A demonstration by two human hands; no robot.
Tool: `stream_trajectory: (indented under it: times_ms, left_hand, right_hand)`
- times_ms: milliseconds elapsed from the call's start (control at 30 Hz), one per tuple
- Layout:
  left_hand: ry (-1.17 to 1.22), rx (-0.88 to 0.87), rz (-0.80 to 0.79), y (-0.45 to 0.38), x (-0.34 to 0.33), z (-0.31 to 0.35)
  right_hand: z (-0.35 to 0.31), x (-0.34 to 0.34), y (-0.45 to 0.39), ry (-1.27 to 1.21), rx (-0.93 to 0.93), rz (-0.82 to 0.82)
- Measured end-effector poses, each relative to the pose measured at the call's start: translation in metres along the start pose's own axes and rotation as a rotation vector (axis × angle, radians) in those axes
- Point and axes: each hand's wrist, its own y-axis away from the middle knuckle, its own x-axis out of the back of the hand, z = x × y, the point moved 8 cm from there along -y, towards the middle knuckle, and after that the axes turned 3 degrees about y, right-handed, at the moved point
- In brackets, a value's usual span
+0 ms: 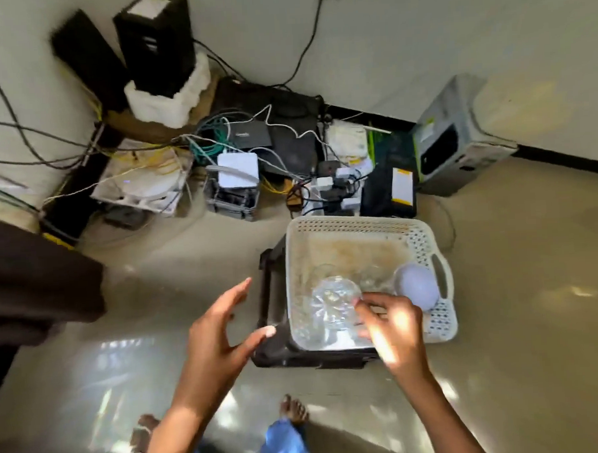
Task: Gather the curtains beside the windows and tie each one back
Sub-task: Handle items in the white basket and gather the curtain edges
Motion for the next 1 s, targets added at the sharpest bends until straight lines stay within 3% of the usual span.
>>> stream_trajectory:
  times_ms: [233,533,800,1000]
  left_hand:
    - [0.120,0.084,0.104,-0.024,-0.067,0.009]
    - [0.040,0.092,0.060,-0.041,-0.099,0.010]
    - [0.042,0.123,0.156,-0.046,-0.094,0.005]
    - [0.039,0.102,0.133,-0.053,-0.096,0.006]
  right_hand:
    - [0.032,0.059,-0.062,-0.132,-0.068,0.203]
    - [0.026,0.020,-0.142,-0.188,-0.160,0.117]
    - [0.046,-0.014,-0.158,-0.079,-0.252,0.024]
    - [0.052,-0.026,-0.159,-0.009,-0.268,-0.017]
